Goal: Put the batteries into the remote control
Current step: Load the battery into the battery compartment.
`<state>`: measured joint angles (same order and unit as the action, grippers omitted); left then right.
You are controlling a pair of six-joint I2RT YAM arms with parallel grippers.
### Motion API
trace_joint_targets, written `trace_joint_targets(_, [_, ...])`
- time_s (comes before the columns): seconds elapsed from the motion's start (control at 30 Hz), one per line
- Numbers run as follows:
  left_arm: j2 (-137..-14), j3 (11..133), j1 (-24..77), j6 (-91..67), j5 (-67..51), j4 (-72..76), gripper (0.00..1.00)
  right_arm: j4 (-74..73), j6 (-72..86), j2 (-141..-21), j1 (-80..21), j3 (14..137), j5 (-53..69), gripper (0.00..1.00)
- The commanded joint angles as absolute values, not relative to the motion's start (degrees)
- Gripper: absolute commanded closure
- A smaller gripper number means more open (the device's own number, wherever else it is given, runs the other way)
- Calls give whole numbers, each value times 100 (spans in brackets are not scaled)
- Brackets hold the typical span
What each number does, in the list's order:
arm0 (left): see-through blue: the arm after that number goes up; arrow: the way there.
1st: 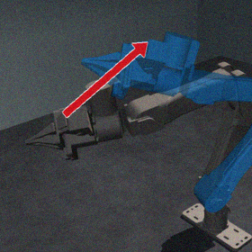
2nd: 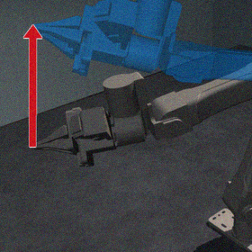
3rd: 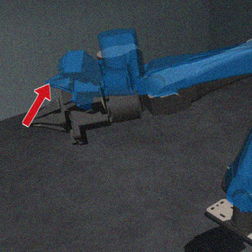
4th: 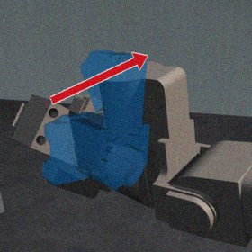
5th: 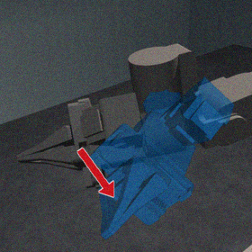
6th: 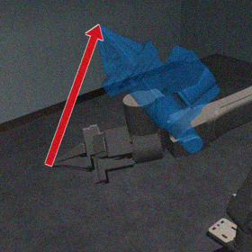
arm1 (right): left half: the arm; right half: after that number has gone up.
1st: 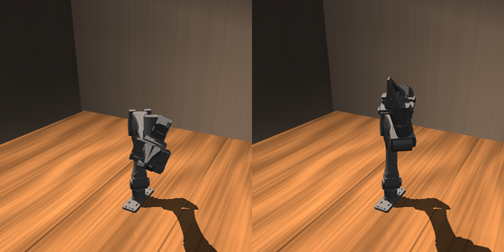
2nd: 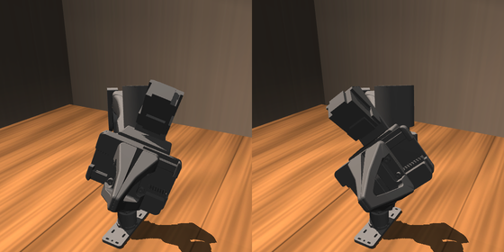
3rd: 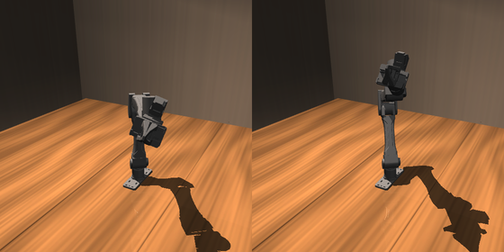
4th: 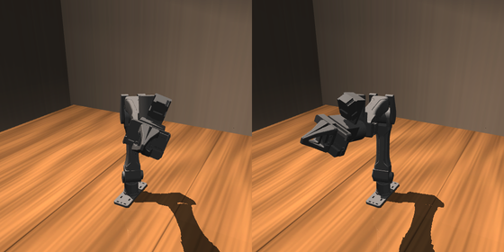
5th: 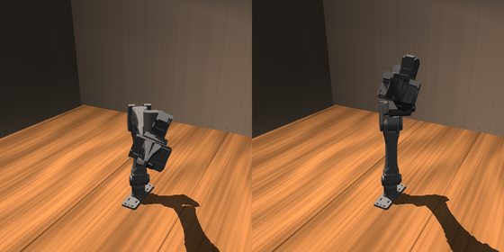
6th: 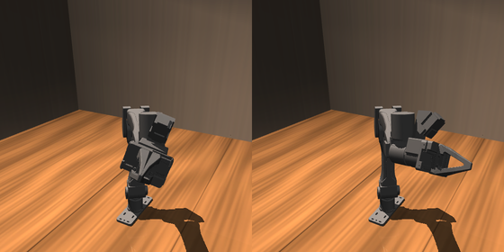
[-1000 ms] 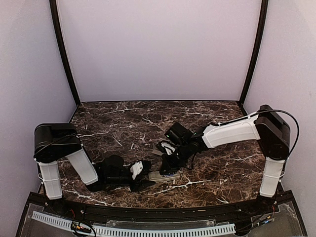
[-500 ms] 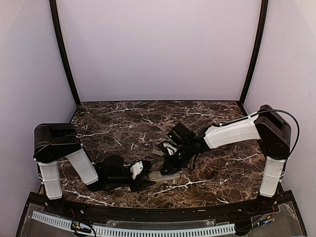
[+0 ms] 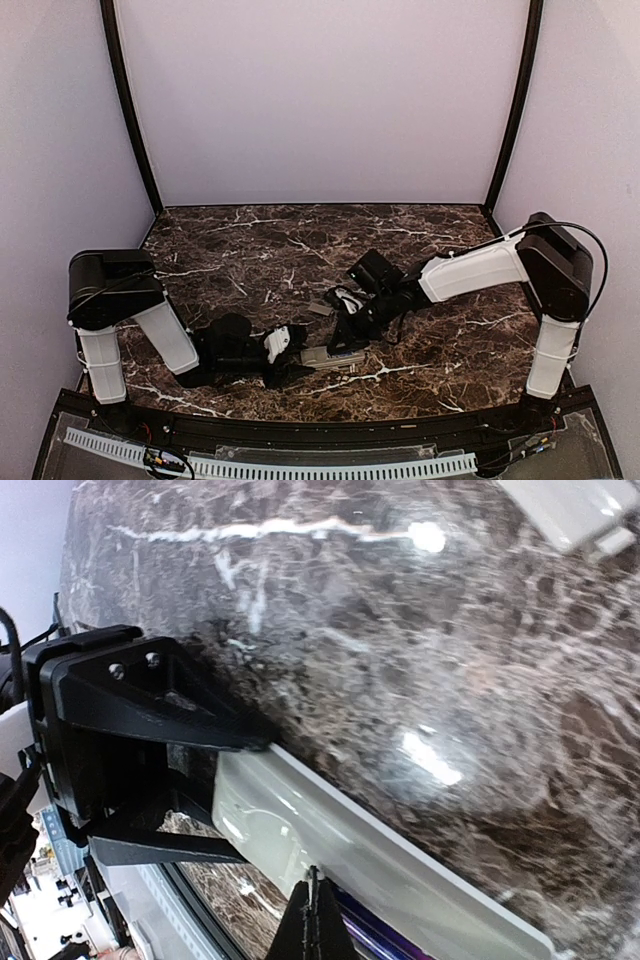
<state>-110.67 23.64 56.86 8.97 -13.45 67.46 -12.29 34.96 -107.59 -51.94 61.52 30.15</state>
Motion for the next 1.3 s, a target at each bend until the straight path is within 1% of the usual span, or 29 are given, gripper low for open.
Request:
trace_joint_targets(0.0, [-11004,2329,5714,1028,-1293,6198,66,-1979,3140,-10570,-5013,6443,2851,100])
trace_joint_targets(0.2, [-10993,2330,5730,1027,-1292,6166,66,-2106,3237,-10359,-5010,6591,2937,100])
trace_joint_targets(0.53, [-10979,2371,5735,1008,-1270,6085,66,-1810,3395,-10743,-5016,6134,3034,100])
trace_joint_targets(0.7, [-10924,2308,5731,971,-1238,6191,64,-2065,3222,-10763,-5010,6285,2904,100])
trace_joint_targets(0.77, [-10908,2264,5739,944,-1217,6318,62,-2293,3071,-10656,-5010,6491,2787,100])
trace_joint_targets(0.83, [-10906,2241,5744,880,-1243,6398,56,-2519,2892,-10511,-5010,6732,2676,100])
trace_joint_targets(0.87, [-10902,2248,5765,858,-1262,6407,50,-2645,2807,-10449,-5010,6864,2588,100])
trace_joint_targets(0.9, [-10877,2249,5778,803,-1246,6403,46,-2784,2700,-10400,-5010,7019,2482,98])
trace_joint_targets(0.93, [-10848,2252,5800,771,-1193,6371,39,-2933,2584,-10363,-5010,7179,2347,92])
trace_joint_targets(1.0, [-10725,2244,5823,660,-1036,6301,31,-3222,2303,-10320,-5010,7498,2033,80])
trace_joint_targets(1.03, [-10607,2229,5830,618,-1001,6253,29,-3343,2137,-10338,-5010,7641,1895,73])
trace_joint_targets(1.07, [-10542,2196,5842,616,-934,6233,15,-3462,1944,-10376,-5009,7805,1764,65])
trace_joint_targets(1.13, [-10307,2168,5907,623,-787,6149,6,-3573,1414,-10488,-5002,8104,1607,48])
trace_joint_targets(1.17, [-10148,2174,5959,619,-749,6046,5,-3584,1190,-10559,-5001,8206,1509,42])
trace_joint_targets(1.2, [-10062,2181,5985,601,-691,5994,4,-3567,955,-10648,-5001,8309,1437,38])
trace_joint_targets(1.23, [-9887,2206,6023,577,-684,5871,4,-3551,728,-10747,-4993,8422,1366,35])
trace_joint_targets(1.27, [-9795,2215,6035,496,-683,5818,4,-3560,511,-10878,-4992,8569,1234,34])
